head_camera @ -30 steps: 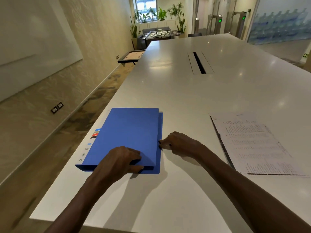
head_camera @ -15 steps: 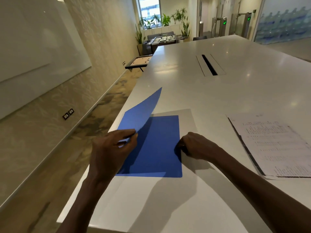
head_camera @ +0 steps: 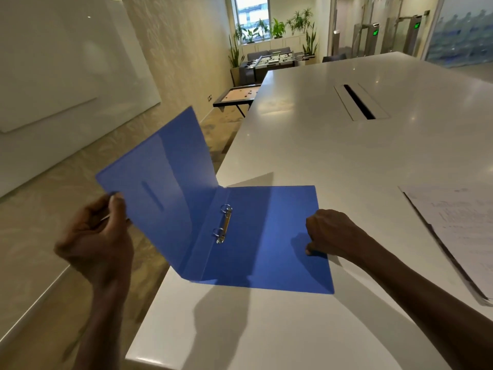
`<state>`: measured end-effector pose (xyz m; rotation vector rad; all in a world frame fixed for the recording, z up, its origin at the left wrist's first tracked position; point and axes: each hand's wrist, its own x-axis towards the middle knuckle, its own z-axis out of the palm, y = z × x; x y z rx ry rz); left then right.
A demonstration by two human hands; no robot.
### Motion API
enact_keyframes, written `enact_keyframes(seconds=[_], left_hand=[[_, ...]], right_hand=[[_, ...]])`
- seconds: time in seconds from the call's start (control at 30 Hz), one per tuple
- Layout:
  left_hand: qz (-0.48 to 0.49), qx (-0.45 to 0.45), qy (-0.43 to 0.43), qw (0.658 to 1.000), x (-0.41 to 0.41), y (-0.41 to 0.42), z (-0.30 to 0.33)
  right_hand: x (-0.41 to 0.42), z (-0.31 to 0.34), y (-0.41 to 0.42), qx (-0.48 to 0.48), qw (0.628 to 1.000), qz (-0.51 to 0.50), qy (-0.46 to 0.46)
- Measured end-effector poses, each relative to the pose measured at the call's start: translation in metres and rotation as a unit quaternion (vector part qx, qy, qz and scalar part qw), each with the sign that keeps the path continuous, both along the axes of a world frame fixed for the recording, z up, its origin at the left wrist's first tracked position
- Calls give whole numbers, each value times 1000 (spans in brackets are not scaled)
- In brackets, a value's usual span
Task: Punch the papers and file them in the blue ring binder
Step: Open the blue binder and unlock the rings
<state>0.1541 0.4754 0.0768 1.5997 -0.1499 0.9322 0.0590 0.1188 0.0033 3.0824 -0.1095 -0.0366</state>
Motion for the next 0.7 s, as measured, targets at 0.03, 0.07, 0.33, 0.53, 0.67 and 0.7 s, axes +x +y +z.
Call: enact_keyframes(seconds=[0.03, 0.07, 0.33, 0.53, 0.67, 0.7], left_hand=[[9, -20, 12, 1000, 6, 9, -5], [17, -40, 25, 999, 11, 18, -10], [70, -79, 117, 988, 39, 53, -49], [92, -47, 150, 983, 39, 51, -75], [85, -37, 199, 976, 36, 43, -94], [78, -38, 209, 974, 35, 42, -99]], right_hand=[[2, 1, 1, -8, 1000, 0, 4], [4, 1, 2, -14, 1000, -1, 8], [14, 6, 7, -47, 998, -9, 39], [17, 7, 8, -48, 997, -20, 52], [14, 7, 11, -56, 997, -24, 37], [12, 7, 12, -57, 997, -26, 35]])
